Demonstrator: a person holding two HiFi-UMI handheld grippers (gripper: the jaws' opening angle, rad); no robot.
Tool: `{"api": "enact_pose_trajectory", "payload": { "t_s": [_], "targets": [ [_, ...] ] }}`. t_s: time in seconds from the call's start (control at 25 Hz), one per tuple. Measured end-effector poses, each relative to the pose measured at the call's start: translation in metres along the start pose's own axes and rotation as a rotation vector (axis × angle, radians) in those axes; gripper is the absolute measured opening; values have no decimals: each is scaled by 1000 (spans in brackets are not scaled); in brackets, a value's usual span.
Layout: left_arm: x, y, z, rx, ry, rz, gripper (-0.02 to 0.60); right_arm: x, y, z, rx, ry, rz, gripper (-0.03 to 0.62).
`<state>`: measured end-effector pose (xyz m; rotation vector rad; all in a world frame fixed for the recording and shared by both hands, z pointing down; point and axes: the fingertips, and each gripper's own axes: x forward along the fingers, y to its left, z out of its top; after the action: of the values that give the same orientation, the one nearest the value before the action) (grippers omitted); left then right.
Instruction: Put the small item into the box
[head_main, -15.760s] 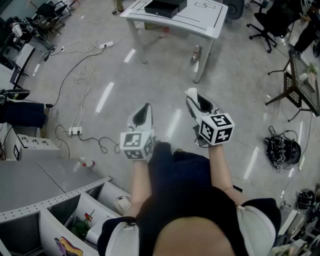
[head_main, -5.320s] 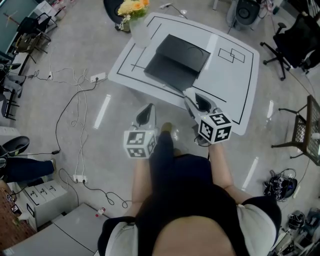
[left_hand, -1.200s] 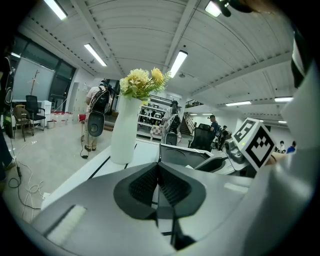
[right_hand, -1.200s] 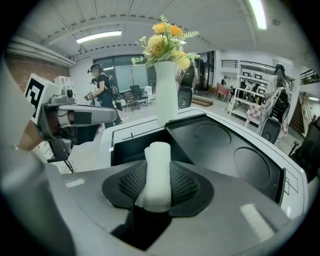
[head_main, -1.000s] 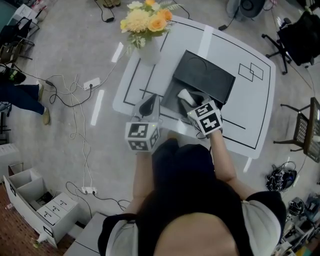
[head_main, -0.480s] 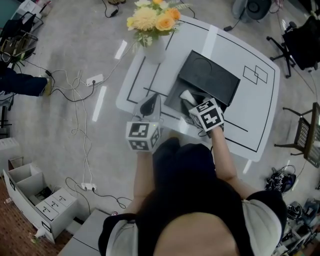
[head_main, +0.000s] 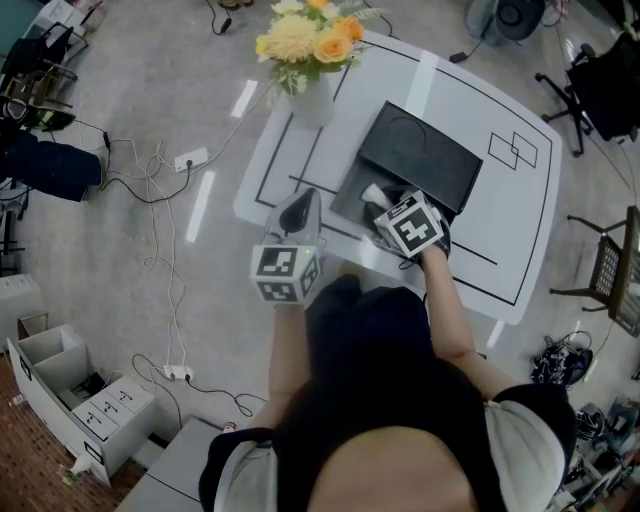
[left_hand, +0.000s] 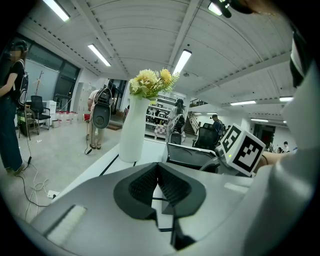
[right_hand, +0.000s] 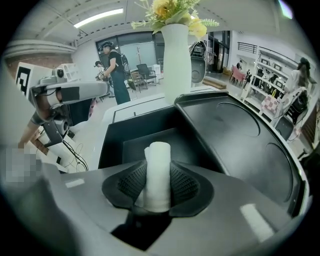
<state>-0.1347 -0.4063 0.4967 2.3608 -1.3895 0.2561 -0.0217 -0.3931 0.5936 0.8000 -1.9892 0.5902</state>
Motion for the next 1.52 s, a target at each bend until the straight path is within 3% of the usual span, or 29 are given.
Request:
{"api": "enact_pose_trajectory", "payload": {
  "t_s": [0.28,0.84,1.52],
  "targets": [
    [-1,2,-2,0,0,4,9,7,-7,-5,-43,45,-54,143],
    [1,-2,-4,12,8,-12,9,8,-10,-8,-40,60,-69,152],
    [-4,-12,-2,29,5,-19,9,-3,-3,1,-62,8,-70,204]
  ]
}}
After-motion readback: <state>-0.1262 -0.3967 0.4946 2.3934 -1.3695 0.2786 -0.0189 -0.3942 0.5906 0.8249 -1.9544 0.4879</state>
